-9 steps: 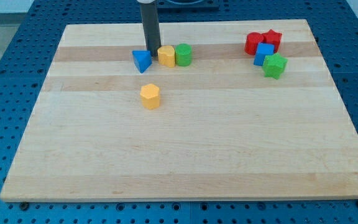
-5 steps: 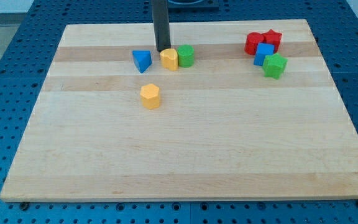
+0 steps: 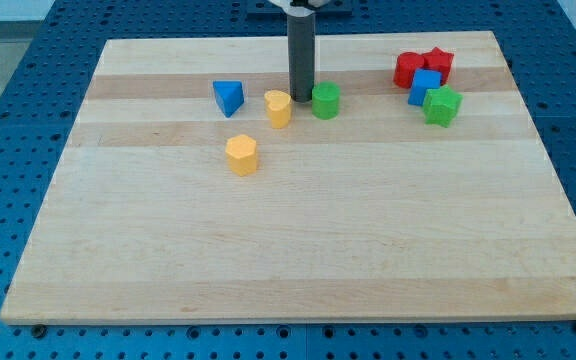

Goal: Separate the heart from green circle

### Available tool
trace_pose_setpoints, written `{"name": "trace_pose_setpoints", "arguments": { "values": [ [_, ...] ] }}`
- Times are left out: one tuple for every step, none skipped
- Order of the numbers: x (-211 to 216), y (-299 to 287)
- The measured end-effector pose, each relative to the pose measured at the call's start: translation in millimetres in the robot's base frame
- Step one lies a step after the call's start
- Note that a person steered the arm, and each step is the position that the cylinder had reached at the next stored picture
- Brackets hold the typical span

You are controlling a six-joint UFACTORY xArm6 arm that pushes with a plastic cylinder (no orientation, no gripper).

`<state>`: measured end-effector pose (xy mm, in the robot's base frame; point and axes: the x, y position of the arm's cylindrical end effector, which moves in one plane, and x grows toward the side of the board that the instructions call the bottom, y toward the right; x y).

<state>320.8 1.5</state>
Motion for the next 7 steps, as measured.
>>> {"name": "trace_pose_setpoints", "arguments": {
  "values": [
    [0, 2],
    [0, 2],
    [-34, -5],
    [-82, -44],
    [-84, -125],
    [-81, -217],
    [-11, -304]
  ]
}}
